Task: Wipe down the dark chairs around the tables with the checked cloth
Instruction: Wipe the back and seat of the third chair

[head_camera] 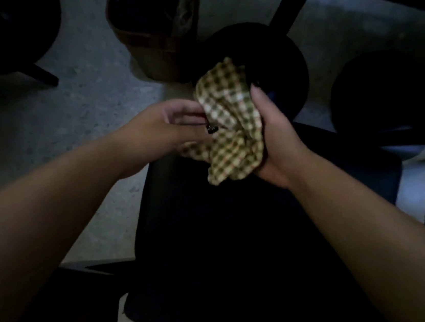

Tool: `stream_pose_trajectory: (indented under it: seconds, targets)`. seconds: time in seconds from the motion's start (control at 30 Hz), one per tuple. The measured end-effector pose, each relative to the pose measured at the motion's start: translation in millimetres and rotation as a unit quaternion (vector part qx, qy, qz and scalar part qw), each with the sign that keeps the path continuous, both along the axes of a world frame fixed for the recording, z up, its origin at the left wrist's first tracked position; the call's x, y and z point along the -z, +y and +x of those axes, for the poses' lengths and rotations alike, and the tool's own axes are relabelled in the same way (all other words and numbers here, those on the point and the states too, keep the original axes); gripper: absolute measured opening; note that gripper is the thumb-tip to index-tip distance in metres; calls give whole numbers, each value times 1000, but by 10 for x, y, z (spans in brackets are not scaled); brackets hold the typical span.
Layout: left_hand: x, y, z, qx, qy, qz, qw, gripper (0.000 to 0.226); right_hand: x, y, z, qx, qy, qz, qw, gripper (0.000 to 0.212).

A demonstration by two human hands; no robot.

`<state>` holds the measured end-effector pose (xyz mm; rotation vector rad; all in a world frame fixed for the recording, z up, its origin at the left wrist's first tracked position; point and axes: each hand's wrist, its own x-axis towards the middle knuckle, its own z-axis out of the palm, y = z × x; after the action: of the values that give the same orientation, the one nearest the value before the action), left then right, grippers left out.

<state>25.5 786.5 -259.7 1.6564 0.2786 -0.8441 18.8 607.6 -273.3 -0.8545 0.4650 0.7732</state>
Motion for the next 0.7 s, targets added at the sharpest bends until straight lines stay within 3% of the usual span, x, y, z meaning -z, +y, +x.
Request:
stream_pose_trajectory:
  seconds: [0.1, 0.17, 0.27, 0.37, 0.53, 0.6, 0.7]
  targets:
    - [-138, -192, -2, -26, 0, -17, 1000, 25, -50, -235, -152, -19, -20, -73, 997, 49]
    - [-180, -329, -33, -35, 11, -30, 999, 39, -89, -365, -233, -17, -34, -126, 991, 40]
    - [-207, -507, -125, -10, 10, -40, 999, 66, -183, -500, -324, -3, -13, -132, 991, 31]
    - [-207, -605, -233, -16, 1, -49, 999, 47, -271, -645, -403, -42, -34, -172, 984, 28]
    - [-201, -683, -406, -71, 28, -100, 992, 50, -375, -824, -592, -65, -106, -215, 969, 13]
    - [-217, -708, -451, -78, -13, -85, 993, 48, -382, -860, -670, -45, -167, -256, 951, 12]
    - [-262, -736, -500, -63, -60, -58, 995, 48, -373, -933, -737, 6, -280, -363, 889, 14]
